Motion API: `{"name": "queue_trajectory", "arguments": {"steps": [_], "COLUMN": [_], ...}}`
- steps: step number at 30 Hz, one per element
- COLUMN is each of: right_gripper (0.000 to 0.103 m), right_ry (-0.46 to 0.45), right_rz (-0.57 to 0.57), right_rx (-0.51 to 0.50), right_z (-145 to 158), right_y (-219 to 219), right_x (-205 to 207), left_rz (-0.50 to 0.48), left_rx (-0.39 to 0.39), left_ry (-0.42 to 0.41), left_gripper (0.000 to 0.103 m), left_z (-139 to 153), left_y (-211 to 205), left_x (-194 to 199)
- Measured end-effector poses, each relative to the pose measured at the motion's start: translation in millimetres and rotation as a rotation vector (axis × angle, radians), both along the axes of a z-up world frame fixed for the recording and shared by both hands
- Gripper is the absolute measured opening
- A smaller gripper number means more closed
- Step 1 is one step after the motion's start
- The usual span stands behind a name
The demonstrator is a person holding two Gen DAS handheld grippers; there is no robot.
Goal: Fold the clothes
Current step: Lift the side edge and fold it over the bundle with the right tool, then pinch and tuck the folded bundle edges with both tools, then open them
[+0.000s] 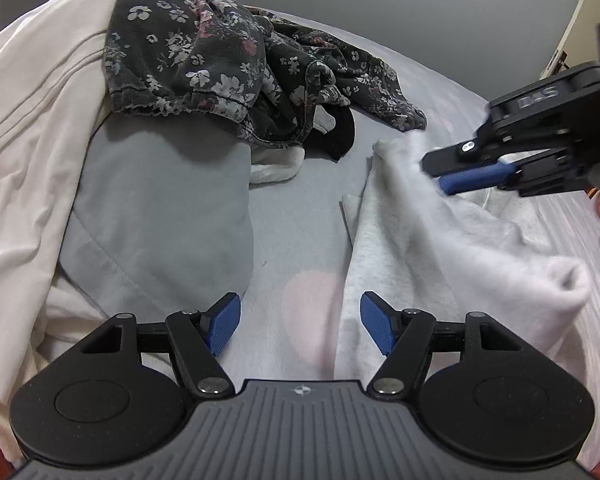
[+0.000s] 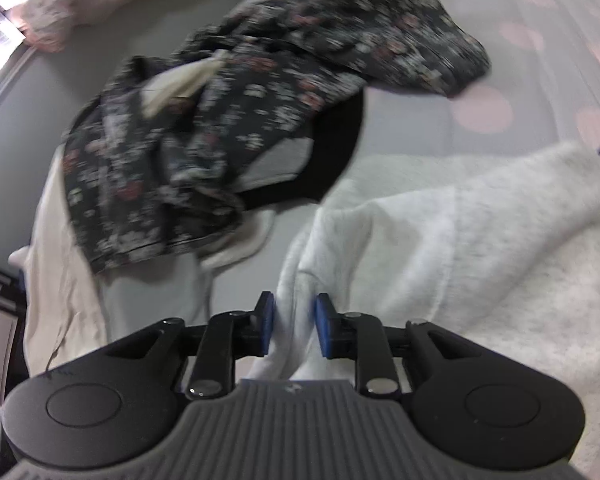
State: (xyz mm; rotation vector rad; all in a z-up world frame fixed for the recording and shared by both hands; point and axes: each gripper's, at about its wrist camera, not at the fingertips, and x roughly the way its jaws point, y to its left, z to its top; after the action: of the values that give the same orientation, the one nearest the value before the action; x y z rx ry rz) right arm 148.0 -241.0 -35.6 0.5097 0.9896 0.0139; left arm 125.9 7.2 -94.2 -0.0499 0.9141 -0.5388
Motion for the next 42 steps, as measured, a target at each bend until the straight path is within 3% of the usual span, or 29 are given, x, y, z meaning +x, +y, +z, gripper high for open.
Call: {"name": "queue_trajectory", "arguments": {"steps": [7,12,16,23,25,27,29,32,39,41,42], "right_gripper": [0.029,0.036,0.039,0.046,0.058,0.066,0.067,0.067,0.062,0.061,0.052], "right_ry": [-0.136,-0.179,-0.181,-0.176,-0.185,-0.181,-0.154,-0.100,-0.121,-0.138,-0.140], "right_rz": [0.076,0.068,0.028,-0.017,0.001,0.031,0.056,0.067,0.013,-0.004,-0.013], "right_rx": [-0.084,-0.186,-0.217,-0.243,-0.253,-0.275,-0.313,-0.353,-0.335,-0.347,-0.352], "right_z": [36.3,34.6,21.1,-5.5,-10.7,-17.6,-27.9,-45.0,-49.9,-47.5,-47.3], "right_y": [3.1,-6.9,-17.4,-25.3,-24.0,-19.6,-13.3,-7.5,-6.9,-4.7,-4.3], "right_x": [-59.5,-124.6,-175.8,-241.5,-255.3,-266.5,-273.8,-278.1,-271.5,-268.1,-266.8], "left_rz": [0.072,0.055,-0.015,-0.151,-0.160,-0.181,-0.217,-0.248,-0.238,-0.221,-0.209], "left_rx": [-0.048,-0.079,-0.117,-0.040,0.011,0.029,0.035,0.085,-0.047,-0.022,0.003], "left_ry": [-0.054,-0.098,-0.089,-0.074,-0.066,-0.044,-0.023,-0.114,-0.229,-0.250,-0.256], "left_gripper": [0.063,0.063,0.063,0.063,0.063,0.053,0.033,0.017,0.013,0.013,0.013], "left_z": [28.2,57.3,72.5,72.2,66.9,60.8,56.1,57.7,103.5,106.6,103.4], "left_y": [14.9,11.2,-4.6,-49.1,-56.1,-60.5,-64.8,-72.0,-62.8,-60.9,-58.3], "left_x": [-18.5,-29.3,-32.3,-38.4,-38.7,-38.2,-40.3,-52.7,-63.2,-62.6,-62.1]}}
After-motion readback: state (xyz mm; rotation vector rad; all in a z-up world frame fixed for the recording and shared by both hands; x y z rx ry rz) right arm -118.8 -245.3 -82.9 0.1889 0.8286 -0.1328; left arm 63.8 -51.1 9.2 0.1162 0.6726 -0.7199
